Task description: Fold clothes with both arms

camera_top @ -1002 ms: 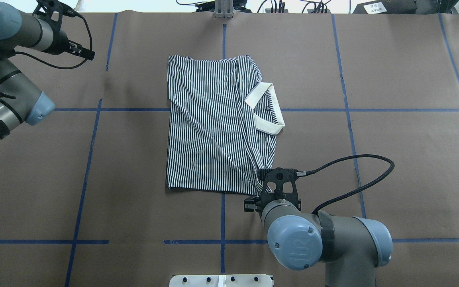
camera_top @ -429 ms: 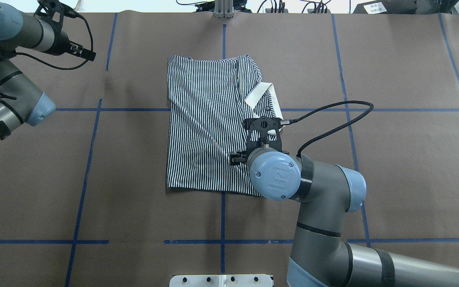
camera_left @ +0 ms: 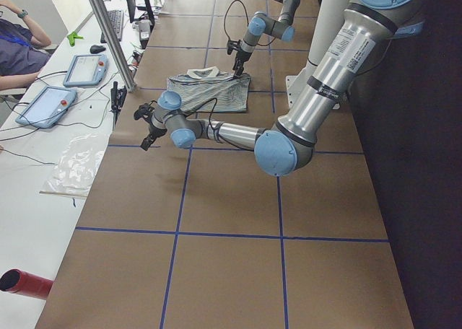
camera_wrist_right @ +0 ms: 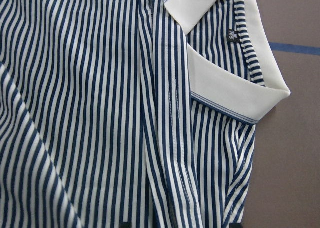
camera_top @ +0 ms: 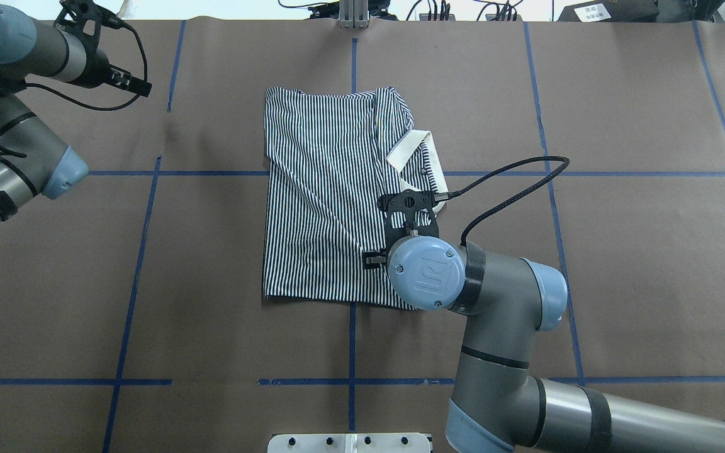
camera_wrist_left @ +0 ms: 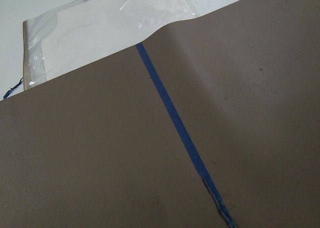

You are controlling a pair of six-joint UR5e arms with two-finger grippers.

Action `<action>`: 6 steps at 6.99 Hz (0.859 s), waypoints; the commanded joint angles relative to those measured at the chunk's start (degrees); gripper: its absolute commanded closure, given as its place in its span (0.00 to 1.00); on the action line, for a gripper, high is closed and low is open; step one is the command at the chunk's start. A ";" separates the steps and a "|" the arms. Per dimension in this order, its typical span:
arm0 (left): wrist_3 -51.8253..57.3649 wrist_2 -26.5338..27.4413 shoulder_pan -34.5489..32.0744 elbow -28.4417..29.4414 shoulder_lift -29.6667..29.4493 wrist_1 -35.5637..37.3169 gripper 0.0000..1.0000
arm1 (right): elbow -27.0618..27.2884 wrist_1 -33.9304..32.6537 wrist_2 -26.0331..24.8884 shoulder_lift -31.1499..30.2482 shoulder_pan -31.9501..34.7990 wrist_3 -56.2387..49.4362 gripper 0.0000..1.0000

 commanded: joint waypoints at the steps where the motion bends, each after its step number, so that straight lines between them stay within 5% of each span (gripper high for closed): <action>1: 0.00 0.00 0.00 0.04 0.00 0.00 0.00 | -0.57 -0.16 0.18 -0.13 0.02 -1.10 0.76; 2: 0.00 0.00 0.09 0.04 0.00 0.00 0.00 | -0.40 -1.73 0.18 -0.04 0.02 -2.85 1.00; 6: 0.00 0.00 0.09 0.04 0.00 0.00 0.00 | 0.22 -1.84 0.09 -1.09 1.16 -4.71 1.00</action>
